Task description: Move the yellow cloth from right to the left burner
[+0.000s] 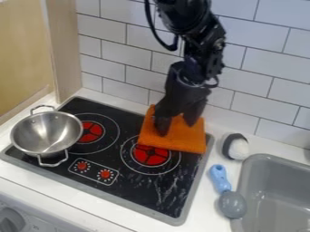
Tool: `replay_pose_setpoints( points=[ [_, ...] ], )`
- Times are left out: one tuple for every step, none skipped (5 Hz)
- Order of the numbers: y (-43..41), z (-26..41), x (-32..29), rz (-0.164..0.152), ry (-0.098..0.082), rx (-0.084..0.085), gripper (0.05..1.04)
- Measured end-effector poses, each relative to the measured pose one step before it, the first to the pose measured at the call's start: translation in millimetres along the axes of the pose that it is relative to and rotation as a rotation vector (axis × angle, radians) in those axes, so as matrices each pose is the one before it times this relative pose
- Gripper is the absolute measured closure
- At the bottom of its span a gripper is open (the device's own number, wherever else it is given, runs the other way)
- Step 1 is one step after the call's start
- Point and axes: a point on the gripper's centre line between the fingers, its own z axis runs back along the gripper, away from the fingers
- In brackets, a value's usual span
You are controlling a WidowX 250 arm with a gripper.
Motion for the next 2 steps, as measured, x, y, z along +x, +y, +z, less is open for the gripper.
replay_pose_setpoints(
  points=[
    [0.75,-0.89,0.13,0.0073,0.0072,0.0015,0.085],
    [8.32,-4.48,2.36,0.0272,0.0025,0.0184,0.085]
  ],
)
